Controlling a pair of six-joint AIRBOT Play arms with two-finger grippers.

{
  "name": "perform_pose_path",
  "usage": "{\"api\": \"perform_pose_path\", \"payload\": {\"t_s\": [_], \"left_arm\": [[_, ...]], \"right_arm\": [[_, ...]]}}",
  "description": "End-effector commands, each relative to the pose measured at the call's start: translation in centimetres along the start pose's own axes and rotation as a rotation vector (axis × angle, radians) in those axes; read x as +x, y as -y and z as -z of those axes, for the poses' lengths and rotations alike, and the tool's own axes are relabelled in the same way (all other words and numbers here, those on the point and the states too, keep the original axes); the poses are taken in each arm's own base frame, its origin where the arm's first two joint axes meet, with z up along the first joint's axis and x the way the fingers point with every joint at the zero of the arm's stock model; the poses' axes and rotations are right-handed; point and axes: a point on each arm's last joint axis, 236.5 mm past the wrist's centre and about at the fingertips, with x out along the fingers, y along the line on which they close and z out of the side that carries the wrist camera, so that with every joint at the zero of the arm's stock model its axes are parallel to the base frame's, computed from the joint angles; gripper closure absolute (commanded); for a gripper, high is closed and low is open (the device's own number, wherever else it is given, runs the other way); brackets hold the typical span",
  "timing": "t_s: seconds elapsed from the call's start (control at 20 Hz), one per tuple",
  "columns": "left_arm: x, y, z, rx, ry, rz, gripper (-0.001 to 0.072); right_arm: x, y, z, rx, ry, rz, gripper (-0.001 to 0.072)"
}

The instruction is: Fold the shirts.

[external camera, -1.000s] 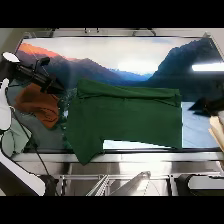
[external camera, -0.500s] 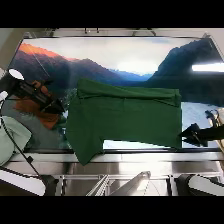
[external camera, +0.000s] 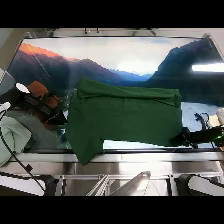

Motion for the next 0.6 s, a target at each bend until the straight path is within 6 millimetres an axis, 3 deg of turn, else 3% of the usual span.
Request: {"api": "perform_pose_path", "payload": {"t_s": [0.0,0.4,0.55], "left_arm": [[1.3,-0.8,0.4,-0.016,0.002,-0.008,0.0415],[0.9,-2.1,0.7,-0.003,-0.012,-0.07,0.0414],[3.3,1.2,0.1,0.044,0.006,0.061,0.0413]], "right_arm": [[-0.2,1.6,-3.1,-0.001,0.132,0.072,0.069],[-0.2,1.3,-3.2,0.005,0.136,0.055,0.069],[-0.2,1.2,-3.2,0.006,0.136,0.054,0.069]]}}
